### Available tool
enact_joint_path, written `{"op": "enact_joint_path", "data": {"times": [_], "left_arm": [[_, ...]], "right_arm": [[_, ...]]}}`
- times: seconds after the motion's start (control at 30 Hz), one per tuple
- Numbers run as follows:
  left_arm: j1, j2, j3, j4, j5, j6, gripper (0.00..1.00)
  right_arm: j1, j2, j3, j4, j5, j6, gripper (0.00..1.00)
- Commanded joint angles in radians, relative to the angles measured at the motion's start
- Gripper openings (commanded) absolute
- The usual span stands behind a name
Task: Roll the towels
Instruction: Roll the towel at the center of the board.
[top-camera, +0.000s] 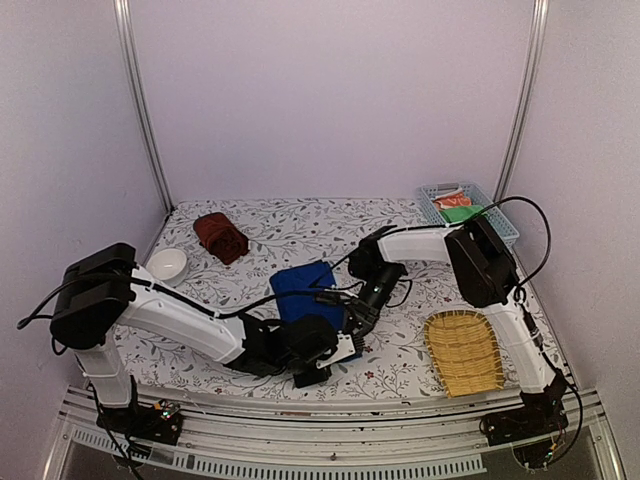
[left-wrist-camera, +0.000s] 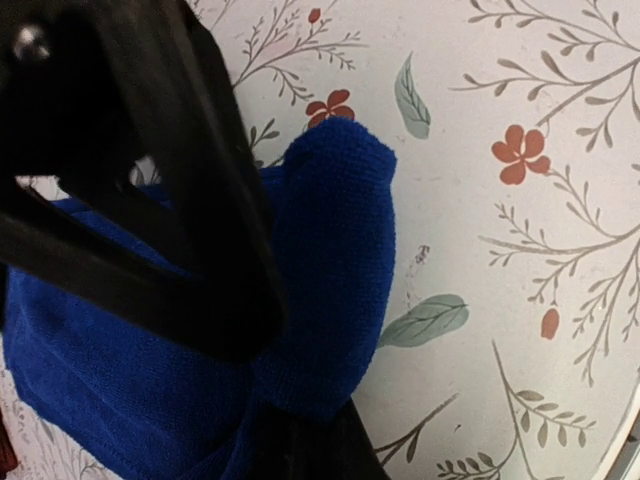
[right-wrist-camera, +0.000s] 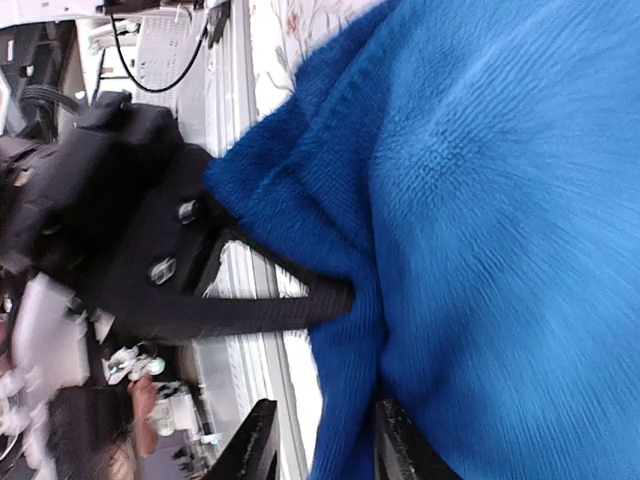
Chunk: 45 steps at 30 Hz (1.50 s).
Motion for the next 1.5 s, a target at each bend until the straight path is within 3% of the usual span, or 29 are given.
{"op": "enact_joint_path", "data": {"times": [0.0, 0.13, 0.3, 0.53, 0.67, 0.83, 1.03, 1.27, 1.47], "left_arm": [[0.007, 0.009, 0.017, -0.177, 0.157, -0.032, 0.0], [0.035, -0.004, 0.075, -0.271, 0.333, -0.109, 0.0], [0.09, -0.001, 0.116, -0.33, 0.555, -0.262, 0.0], [0.202, 0.026, 0.106, -0.279, 0.846, -0.464, 0.0], [0.273, 0.022, 0.054, -0.172, 0.952, -0.592, 0.0], [0.305, 0.025, 0.025, -0.084, 1.039, -0.684, 0.0], [0.321, 0.027, 0.001, -0.028, 1.067, -0.739, 0.0], [0.327, 0.038, -0.028, 0.009, 1.087, -0.766, 0.0], [0.332, 0.051, -0.043, 0.02, 1.085, -0.772, 0.0]], "right_arm": [[-0.1, -0.185, -0.023, 0.028, 0.106, -0.005, 0.36], [-0.172, -0.341, -0.095, 0.101, 0.157, 0.01, 0.36], [-0.189, -0.598, -0.341, 0.409, 0.267, 0.076, 0.35], [-0.173, -0.861, -0.61, 0.611, 0.243, 0.033, 0.32], [-0.065, -0.946, -0.748, 0.71, 0.366, -0.013, 0.32], [0.151, -0.951, -0.852, 0.862, 0.632, -0.004, 0.35], [0.318, -0.858, -0.844, 0.975, 0.738, 0.008, 0.37], [0.385, -0.741, -0.83, 1.056, 0.823, 0.005, 0.39], [0.392, -0.709, -0.829, 1.067, 0.795, 0.01, 0.39]]}}
